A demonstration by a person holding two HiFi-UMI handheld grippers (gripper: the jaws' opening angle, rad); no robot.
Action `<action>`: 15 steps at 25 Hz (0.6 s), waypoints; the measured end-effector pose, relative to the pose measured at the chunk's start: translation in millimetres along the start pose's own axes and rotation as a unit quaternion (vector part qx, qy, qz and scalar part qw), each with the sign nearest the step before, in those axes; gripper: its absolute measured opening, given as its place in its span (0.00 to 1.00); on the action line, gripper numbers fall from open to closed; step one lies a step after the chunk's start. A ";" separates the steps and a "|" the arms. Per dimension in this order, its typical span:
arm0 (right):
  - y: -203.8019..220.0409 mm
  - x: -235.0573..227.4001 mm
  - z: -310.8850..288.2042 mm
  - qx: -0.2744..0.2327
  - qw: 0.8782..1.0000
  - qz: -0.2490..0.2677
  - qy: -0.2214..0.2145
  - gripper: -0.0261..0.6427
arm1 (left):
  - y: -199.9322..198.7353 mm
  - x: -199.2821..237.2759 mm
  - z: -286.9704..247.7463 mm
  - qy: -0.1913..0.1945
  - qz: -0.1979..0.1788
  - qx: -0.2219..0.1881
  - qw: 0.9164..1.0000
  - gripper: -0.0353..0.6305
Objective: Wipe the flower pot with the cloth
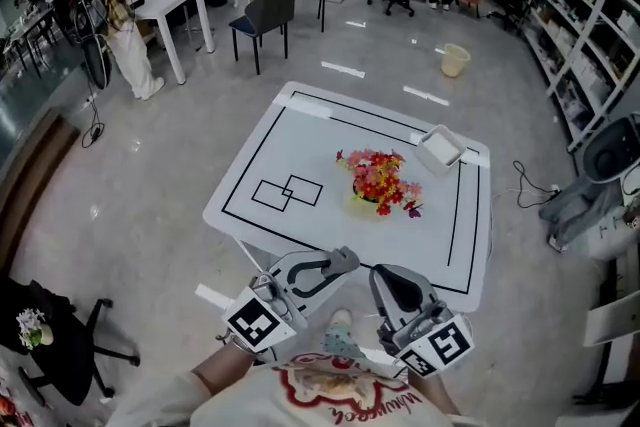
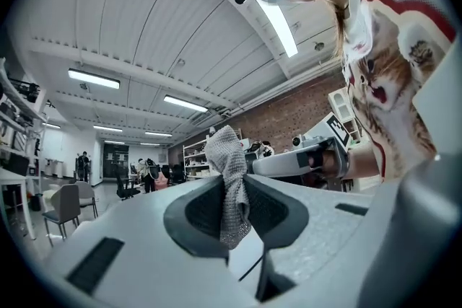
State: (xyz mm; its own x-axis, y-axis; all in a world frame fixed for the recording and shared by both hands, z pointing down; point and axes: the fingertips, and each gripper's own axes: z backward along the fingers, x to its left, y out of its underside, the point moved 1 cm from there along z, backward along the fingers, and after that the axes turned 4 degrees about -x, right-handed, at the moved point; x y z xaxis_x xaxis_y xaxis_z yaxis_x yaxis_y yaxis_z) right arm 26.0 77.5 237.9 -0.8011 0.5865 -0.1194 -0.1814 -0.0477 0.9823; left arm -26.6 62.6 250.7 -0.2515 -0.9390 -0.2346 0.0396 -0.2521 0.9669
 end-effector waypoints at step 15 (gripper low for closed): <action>22.8 146.2 69.7 -0.001 0.997 -0.004 0.077 0.04 | -40.2 -111.3 101.3 0.041 0.039 -0.048 0.997 0.13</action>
State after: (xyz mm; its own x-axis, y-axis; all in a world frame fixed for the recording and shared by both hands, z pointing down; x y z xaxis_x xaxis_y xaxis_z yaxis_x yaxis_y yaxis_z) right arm -55.6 218.5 252.8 -0.8782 0.4550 -0.1475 -0.1884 -0.0456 0.9810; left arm -98.2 200.9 248.1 -0.1647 -0.9714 -0.1708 0.1483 -0.1956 0.9694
